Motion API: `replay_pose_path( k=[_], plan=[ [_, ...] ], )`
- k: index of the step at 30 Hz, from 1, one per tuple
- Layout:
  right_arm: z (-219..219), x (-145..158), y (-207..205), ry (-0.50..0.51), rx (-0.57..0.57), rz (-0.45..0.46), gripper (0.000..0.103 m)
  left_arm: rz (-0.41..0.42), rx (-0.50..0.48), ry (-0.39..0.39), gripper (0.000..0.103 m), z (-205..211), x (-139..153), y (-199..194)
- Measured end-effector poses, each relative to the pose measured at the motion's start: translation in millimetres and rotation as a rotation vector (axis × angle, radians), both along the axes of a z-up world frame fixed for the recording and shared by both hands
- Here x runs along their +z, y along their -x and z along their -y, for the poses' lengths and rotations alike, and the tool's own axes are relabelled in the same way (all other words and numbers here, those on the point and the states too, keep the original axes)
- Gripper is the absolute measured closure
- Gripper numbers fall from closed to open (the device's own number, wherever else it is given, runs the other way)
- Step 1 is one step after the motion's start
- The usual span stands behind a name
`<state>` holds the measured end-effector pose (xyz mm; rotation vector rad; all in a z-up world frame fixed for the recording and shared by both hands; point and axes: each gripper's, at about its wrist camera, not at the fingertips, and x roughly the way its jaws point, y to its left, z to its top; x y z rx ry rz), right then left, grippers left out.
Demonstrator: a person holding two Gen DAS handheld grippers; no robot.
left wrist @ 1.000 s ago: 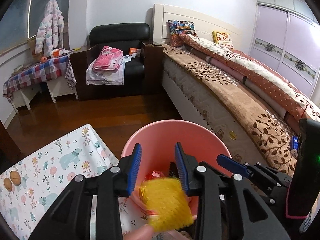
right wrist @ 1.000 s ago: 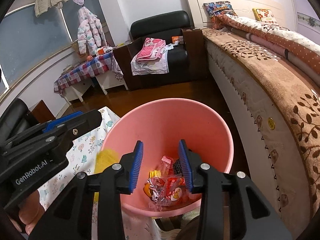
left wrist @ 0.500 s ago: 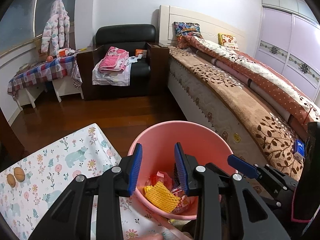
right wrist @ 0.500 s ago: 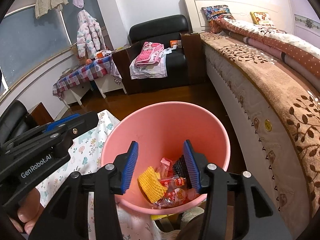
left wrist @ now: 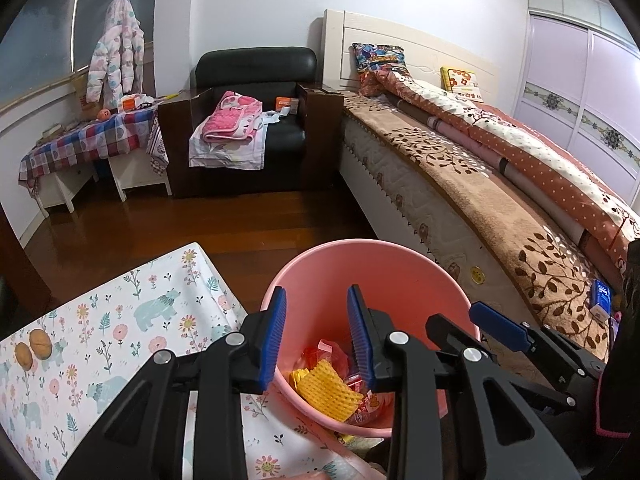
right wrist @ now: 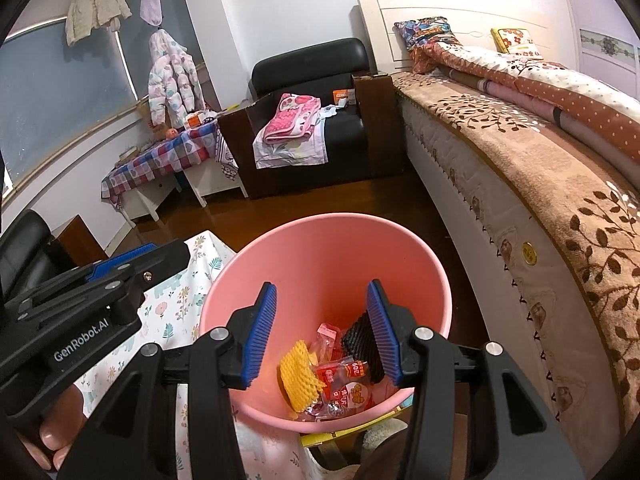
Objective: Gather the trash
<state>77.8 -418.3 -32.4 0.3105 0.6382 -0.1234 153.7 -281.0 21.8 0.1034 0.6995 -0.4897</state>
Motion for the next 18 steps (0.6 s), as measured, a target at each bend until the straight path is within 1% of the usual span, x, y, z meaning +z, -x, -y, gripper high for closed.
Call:
replay_pose_path(
  k=[18],
  plan=[
    [-0.5, 0.4, 0.0, 0.0, 0.002, 0.001, 0.055, -0.008, 0.011, 0.001, 0.073, -8.0, -3.0, -0.3]
  ],
)
